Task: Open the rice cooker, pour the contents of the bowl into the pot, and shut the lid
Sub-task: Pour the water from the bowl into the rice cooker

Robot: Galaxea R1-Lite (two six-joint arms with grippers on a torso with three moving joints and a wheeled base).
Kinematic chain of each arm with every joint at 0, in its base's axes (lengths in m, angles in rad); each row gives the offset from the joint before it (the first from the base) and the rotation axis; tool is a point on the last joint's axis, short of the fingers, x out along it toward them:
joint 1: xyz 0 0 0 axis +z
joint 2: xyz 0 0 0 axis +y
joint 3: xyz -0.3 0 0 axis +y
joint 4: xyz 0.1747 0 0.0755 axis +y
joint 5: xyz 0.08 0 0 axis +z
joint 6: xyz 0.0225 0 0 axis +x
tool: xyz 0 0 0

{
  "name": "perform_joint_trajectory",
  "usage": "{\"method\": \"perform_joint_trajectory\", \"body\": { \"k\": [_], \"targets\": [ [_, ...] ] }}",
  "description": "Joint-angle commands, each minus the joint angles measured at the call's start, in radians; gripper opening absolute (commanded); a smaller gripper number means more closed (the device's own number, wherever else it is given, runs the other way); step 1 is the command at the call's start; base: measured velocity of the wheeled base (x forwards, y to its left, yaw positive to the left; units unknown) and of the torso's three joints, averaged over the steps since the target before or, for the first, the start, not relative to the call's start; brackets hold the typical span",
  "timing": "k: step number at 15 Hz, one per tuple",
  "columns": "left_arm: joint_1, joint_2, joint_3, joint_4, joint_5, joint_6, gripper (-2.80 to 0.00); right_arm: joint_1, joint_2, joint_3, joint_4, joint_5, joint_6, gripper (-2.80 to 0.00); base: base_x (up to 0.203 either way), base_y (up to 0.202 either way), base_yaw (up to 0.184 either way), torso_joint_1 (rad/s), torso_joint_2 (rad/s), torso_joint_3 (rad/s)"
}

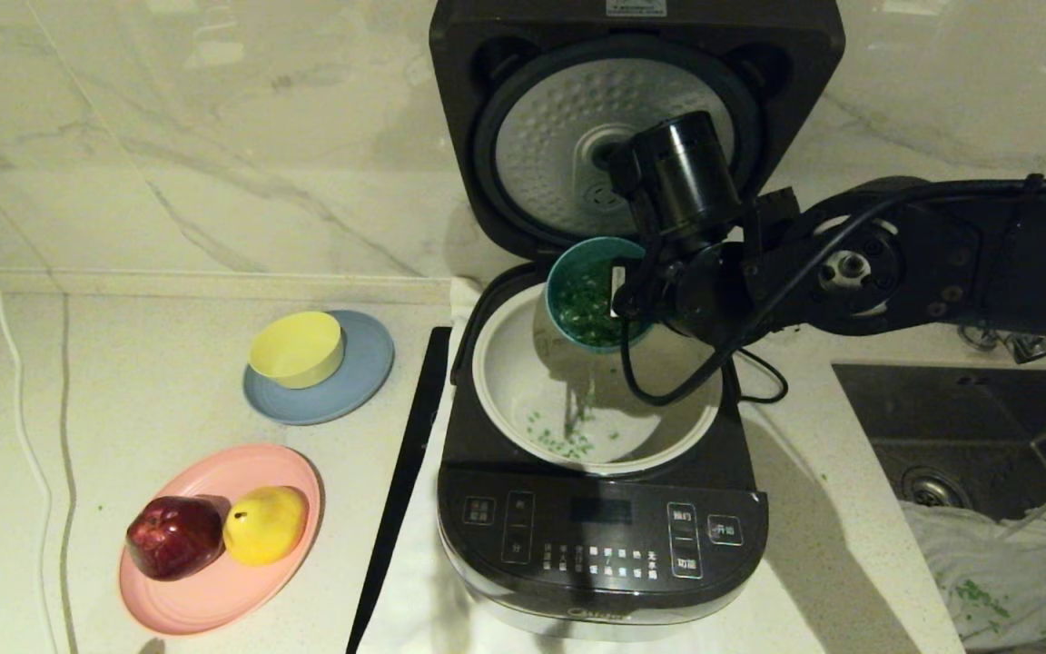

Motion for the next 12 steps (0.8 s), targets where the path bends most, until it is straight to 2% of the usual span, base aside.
{"method": "perform_joint_trajectory", "body": {
  "k": [1,4,6,10,12],
  "targets": [
    [0.0,0.0,0.003,-0.001,0.0,-0.002,-2.8,0.006,-0.001,0.069,-0.147,-0.054,-0.042,-2.8,0.0,0.0,0.0,0.0,0.0,0.0],
    [0.0,0.001,0.003,-0.001,0.0,-0.001,-2.8,0.023,-0.015,0.225,-0.468,-0.127,-0.152,-2.8,0.0,0.0,0.0,0.0,0.0,0.0],
    [0.0,0.001,0.003,-0.001,0.0,0.0,-2.8,0.04,-0.027,0.338,-0.748,-0.152,-0.277,-2.8,0.0,0.0,0.0,0.0,0.0,0.0],
    [0.0,0.0,0.003,-0.001,0.0,-0.002,-2.8,0.056,0.022,0.511,-1.403,-0.161,-0.636,-2.8,0.0,0.0,0.0,0.0,0.0,0.0],
    [0.0,0.001,0.003,-0.001,0.0,-0.002,-2.8,0.058,0.081,0.553,-1.664,-0.146,-0.832,-2.8,0.0,0.0,0.0,0.0,0.0,0.0]
  ]
}}
